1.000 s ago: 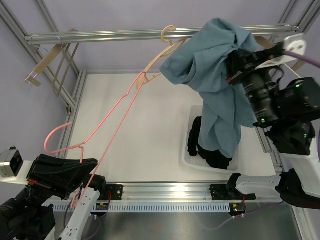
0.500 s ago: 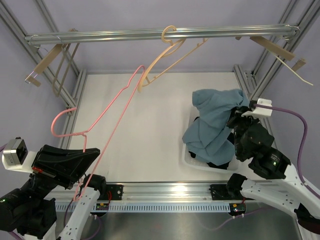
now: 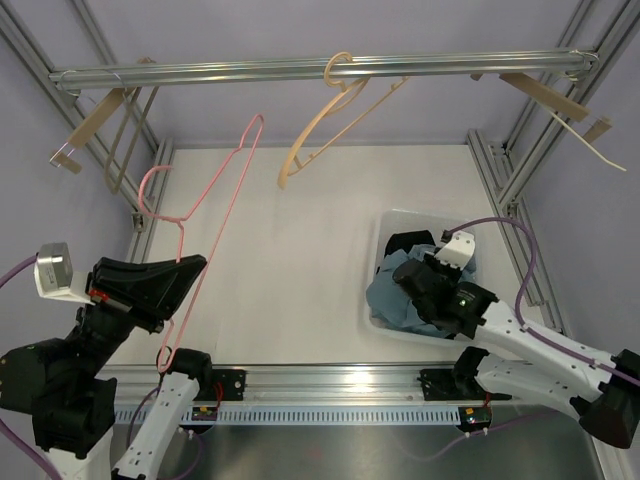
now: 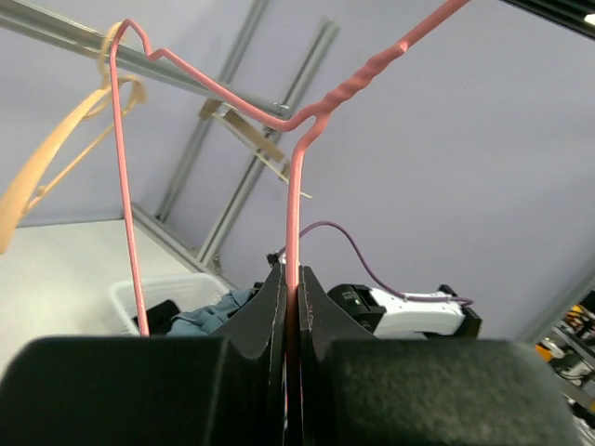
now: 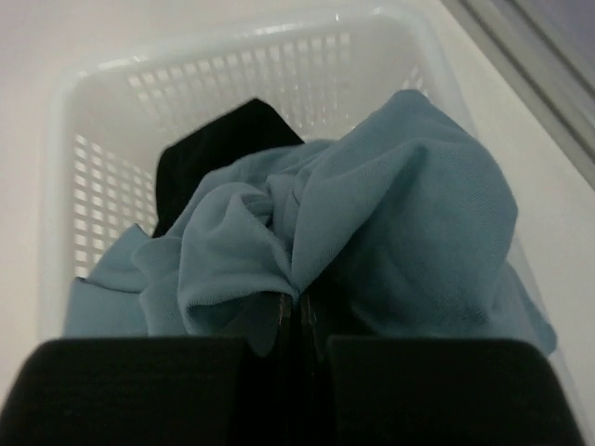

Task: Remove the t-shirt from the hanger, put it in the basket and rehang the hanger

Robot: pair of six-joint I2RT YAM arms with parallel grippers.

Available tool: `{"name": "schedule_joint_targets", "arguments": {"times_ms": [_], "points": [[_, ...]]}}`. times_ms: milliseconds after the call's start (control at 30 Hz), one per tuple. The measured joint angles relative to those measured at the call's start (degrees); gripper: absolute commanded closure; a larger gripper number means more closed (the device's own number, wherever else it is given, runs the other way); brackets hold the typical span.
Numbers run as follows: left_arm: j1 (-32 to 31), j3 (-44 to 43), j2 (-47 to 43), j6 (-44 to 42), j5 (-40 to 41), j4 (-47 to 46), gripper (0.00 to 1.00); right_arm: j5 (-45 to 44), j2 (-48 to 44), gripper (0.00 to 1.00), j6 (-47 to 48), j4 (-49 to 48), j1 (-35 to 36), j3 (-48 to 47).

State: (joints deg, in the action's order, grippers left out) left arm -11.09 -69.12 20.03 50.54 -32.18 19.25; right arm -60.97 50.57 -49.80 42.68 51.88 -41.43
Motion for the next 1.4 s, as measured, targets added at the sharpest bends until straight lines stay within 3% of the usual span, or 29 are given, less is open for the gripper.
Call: {"name": "schedule_joint_targets", "arguments": {"times_ms": [267,533,633,667,800,1067,1400], "points": [[0.0,2.5,1.7,-4.3,4.5,4.3,1.00,11.7,7.0,1.00,-0.1,-16.7,-11.0,9.9],[0.0,2.7,3.9,-7.2,10.3,5.6,1.00,20.4,6.0,0.73,0.0,-23.9,-11.9,11.1],[0.0,2.8,5.7,-8.5,12.6,6.6,1.00,22.5,4.3,0.41,-0.2,-23.3,-11.9,10.9],[0.0,2.6,6.6,-8.9,13.1,7.0,1.00,23.0,3.1,0.22,0.3,-22.3,-11.9,10.8],[0.0,0.2,13.0,-10.5,13.5,8.4,1.00,23.9,-5.3,0.01,2.8,-14.8,-11.9,8.8],[0.0,-4.3,26.6,-11.5,11.3,6.8,1.00,27.6,-22.0,0.01,9.9,-5.4,-11.9,-3.8],[0.2,-15.5,43.8,-11.0,9.6,3.5,1.00,31.5,-28.9,0.01,14.0,-5.1,-11.9,-8.9]]}}
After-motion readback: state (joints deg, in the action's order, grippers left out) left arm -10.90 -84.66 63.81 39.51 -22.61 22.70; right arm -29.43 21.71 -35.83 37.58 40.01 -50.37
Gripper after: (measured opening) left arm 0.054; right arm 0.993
